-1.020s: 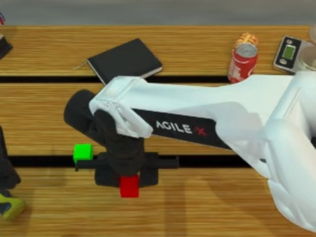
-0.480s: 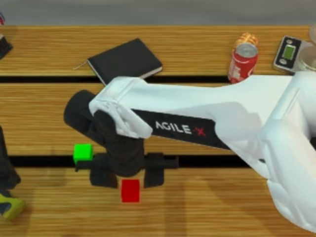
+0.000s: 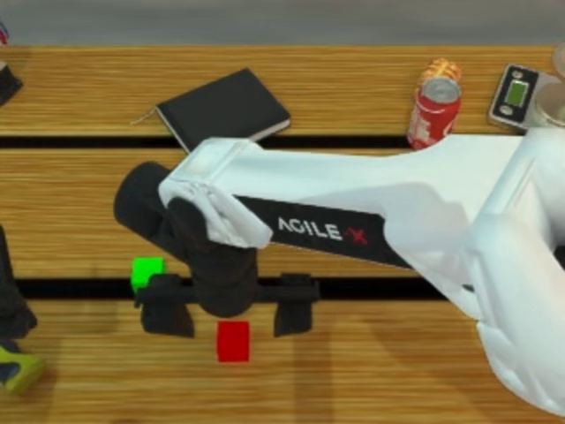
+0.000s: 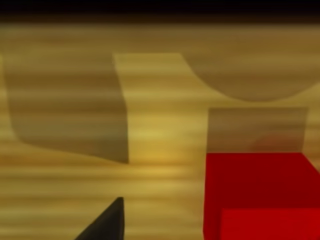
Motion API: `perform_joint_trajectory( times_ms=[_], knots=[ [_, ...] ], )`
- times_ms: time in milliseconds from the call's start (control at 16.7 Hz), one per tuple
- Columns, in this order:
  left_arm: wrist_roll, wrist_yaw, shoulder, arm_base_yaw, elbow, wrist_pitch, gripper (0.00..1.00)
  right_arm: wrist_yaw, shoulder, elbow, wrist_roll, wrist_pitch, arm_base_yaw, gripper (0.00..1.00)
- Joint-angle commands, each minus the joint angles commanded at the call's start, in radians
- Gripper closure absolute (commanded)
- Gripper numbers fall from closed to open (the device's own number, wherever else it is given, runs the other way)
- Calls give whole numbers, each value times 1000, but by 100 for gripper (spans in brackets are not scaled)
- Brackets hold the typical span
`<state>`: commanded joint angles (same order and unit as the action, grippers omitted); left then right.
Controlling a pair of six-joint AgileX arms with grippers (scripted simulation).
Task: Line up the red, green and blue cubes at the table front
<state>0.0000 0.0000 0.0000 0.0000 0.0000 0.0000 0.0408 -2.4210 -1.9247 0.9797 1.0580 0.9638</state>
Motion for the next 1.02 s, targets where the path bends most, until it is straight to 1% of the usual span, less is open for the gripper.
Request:
perform_joint_trajectory(
  times_ms=[300,600,720,1020],
  knots=[
    [0,0,0,0,0,0,0,0,3,-17,0,18,1,0],
    [0,0,0,0,0,0,0,-1,37,-146,5,193,9,0],
    [0,0,0,0,0,0,0,-1,51,-182,4,235,12,0],
    [0,0,0,0,0,0,0,-1,50,-185,4,237,6,0]
  ],
)
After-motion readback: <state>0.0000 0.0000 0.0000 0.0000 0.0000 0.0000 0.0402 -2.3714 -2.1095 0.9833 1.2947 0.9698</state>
